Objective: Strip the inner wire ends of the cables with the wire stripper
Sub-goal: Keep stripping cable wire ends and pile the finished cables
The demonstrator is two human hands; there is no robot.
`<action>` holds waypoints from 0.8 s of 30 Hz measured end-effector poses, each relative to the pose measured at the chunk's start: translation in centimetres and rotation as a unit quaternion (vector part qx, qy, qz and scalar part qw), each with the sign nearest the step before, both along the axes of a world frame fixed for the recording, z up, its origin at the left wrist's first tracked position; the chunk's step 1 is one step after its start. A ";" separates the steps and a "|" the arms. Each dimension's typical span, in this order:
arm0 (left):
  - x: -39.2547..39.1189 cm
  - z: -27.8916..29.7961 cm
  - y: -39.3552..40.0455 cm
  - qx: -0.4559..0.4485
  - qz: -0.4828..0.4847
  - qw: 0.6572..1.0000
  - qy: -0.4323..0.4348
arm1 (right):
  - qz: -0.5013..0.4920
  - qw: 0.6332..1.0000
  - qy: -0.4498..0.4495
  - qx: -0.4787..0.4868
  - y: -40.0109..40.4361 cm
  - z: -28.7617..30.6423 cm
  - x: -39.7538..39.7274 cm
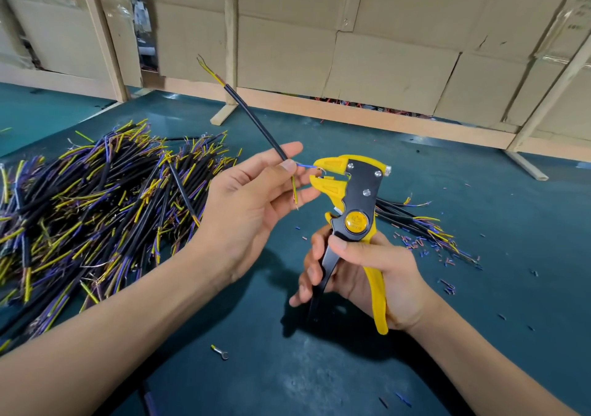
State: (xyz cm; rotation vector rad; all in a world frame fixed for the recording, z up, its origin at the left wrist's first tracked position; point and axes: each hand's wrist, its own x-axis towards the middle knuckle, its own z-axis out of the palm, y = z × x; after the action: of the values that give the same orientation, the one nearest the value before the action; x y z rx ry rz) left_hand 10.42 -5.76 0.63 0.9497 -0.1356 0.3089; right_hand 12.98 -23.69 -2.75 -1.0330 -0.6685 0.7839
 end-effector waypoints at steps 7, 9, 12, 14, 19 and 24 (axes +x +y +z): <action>-0.1 -0.6 -0.8 -0.006 0.040 0.999 0.004 | 0.000 1.000 0.007 0.011 0.1 -0.1 0.1; -0.1 -0.8 -1.0 -0.004 0.052 0.999 0.004 | -0.002 1.000 0.012 0.015 0.2 -0.1 0.0; -0.2 -0.9 -1.1 -0.003 0.065 0.998 0.003 | -0.004 1.000 0.015 0.014 0.2 -0.1 -0.1; -0.2 -1.0 -1.1 0.001 0.076 0.997 -0.002 | -0.005 1.000 0.012 0.014 0.2 0.0 -0.1; -0.5 -1.0 -1.4 0.020 0.111 0.993 -0.018 | -0.015 1.000 0.002 0.015 0.3 0.1 -0.3; -0.5 -1.1 -1.5 0.032 0.129 0.991 -0.023 | -0.006 1.000 0.004 0.025 0.4 0.0 -0.3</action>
State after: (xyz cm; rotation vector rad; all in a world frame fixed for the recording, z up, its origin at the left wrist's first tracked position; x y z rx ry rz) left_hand 9.88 -7.22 -0.45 1.0250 -0.0645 0.5678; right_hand 12.70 -23.34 -2.74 -0.9865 -0.6710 0.7570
